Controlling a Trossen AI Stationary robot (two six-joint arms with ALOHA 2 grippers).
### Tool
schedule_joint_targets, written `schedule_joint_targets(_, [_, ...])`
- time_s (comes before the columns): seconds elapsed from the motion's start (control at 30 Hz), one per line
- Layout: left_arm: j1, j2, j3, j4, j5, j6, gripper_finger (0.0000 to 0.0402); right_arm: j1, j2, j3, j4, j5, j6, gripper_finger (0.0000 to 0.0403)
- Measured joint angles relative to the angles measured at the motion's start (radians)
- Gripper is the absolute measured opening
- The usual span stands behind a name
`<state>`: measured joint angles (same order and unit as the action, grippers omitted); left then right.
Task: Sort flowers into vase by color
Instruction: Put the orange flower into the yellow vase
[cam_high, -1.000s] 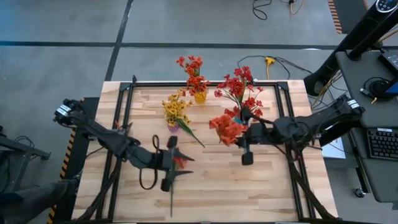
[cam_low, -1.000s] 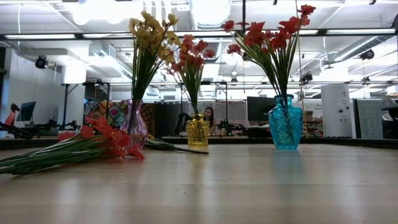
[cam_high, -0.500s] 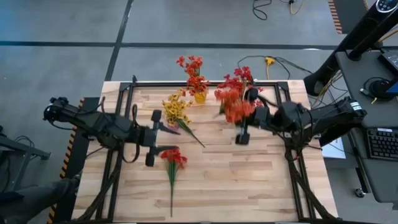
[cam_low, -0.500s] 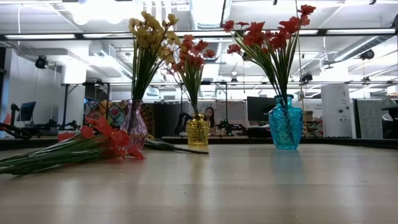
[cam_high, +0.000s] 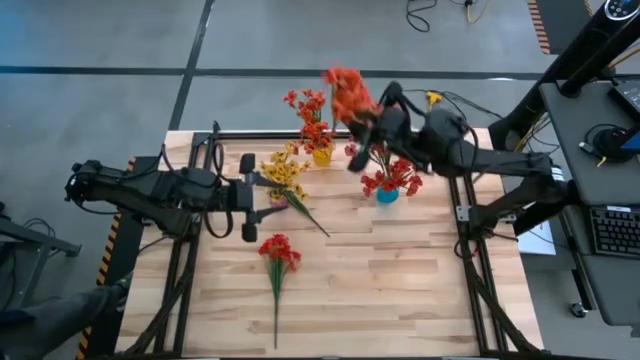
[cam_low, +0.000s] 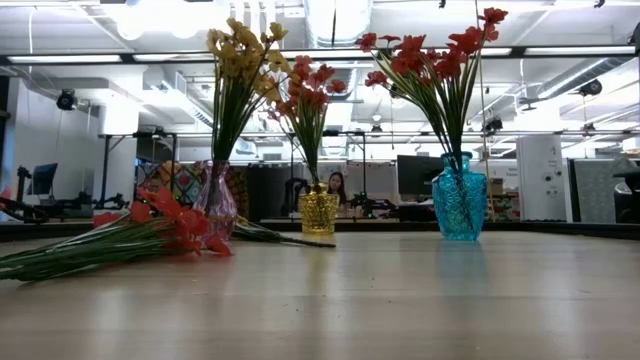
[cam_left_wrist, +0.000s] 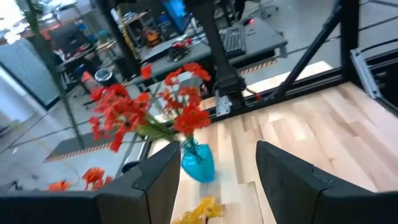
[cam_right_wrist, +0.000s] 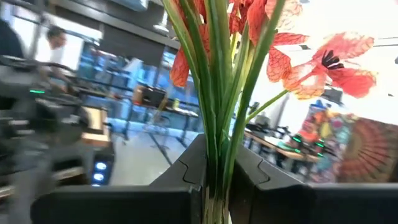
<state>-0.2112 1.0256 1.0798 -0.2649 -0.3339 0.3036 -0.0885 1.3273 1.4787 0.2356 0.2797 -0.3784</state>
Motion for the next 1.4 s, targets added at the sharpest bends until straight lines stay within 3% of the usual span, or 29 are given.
schedule_joint_targets(0.2, [0.0, 0.0, 0.0, -0.026, -0.023, -0.02, 0.0192, -0.128, 0.058, 0.073, -0.017, -0.004, 0.037, 0.0029])
schedule_joint_targets(0.57, [-0.001, -0.016, 0.0, -0.077, -0.05, -0.061, 0.0192, -0.346, 0.153, 0.05, 0.008, -0.108, 0.236, 0.0029])
schedule_joint_targets(0.77, [0.0, -0.035, 0.0, -0.118, -0.161, -0.134, 0.0192, -0.443, 0.197, 0.05, 0.028, -0.307, 0.333, 0.0029])
schedule_joint_targets(1.1, [-0.001, -0.046, 0.0, -0.169, -0.166, -0.2, 0.0192, -0.606, 0.18, 0.027, 0.067, -0.671, 0.386, 0.0029])
schedule_joint_targets(1.4, [-0.001, -0.04, -0.002, -0.187, -0.162, -0.225, 0.0192, -0.682, 0.156, -0.161, 0.3, -0.713, 0.404, 0.0029])
